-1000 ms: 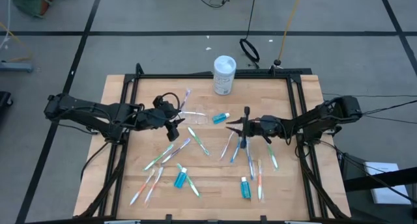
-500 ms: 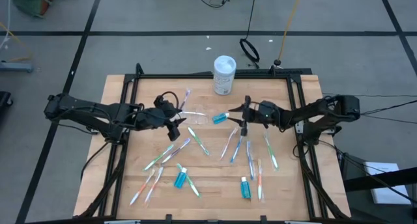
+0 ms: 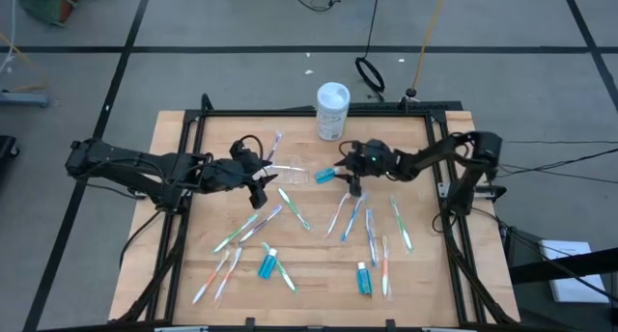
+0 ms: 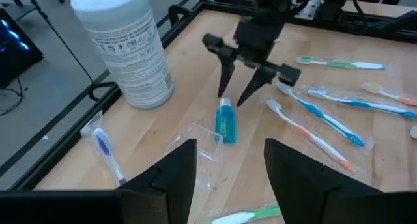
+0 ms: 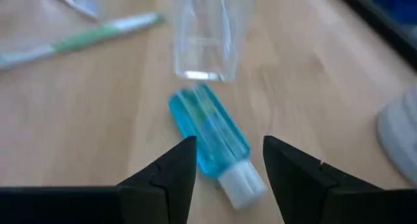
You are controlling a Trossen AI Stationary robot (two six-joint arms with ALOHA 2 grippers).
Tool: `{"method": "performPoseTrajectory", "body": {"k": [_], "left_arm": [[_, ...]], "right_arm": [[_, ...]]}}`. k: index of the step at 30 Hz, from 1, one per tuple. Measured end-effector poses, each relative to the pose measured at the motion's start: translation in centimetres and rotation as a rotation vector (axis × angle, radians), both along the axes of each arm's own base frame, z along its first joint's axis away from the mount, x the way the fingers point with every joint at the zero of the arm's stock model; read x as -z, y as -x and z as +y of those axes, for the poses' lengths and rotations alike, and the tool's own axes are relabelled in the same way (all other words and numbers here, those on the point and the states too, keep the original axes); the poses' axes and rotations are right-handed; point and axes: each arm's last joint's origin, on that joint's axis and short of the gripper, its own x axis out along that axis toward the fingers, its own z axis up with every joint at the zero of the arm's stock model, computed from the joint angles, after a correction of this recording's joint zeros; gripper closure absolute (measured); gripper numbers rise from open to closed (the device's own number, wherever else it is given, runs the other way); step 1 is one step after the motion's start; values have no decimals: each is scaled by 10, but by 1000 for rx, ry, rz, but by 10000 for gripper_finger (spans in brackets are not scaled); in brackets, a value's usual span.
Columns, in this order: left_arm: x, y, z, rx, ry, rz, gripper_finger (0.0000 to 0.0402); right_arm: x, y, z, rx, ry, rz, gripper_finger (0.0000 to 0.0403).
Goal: Pick & Place toothbrushing station
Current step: Put the blue mouthwash into the transparent organizer
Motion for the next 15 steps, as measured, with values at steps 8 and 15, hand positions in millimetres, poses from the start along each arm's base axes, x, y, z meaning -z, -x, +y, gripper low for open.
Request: {"method": "performPoseTrajectory", "body": {"k": [8,15], "left_arm": [[0,0,0,4,2,3,215],[0,0,0,6,4,5,215]], "right_arm": [[22,-7,-15,-48,-89,82,229],[28,-7,-14,-122,-70,94,250]]}}
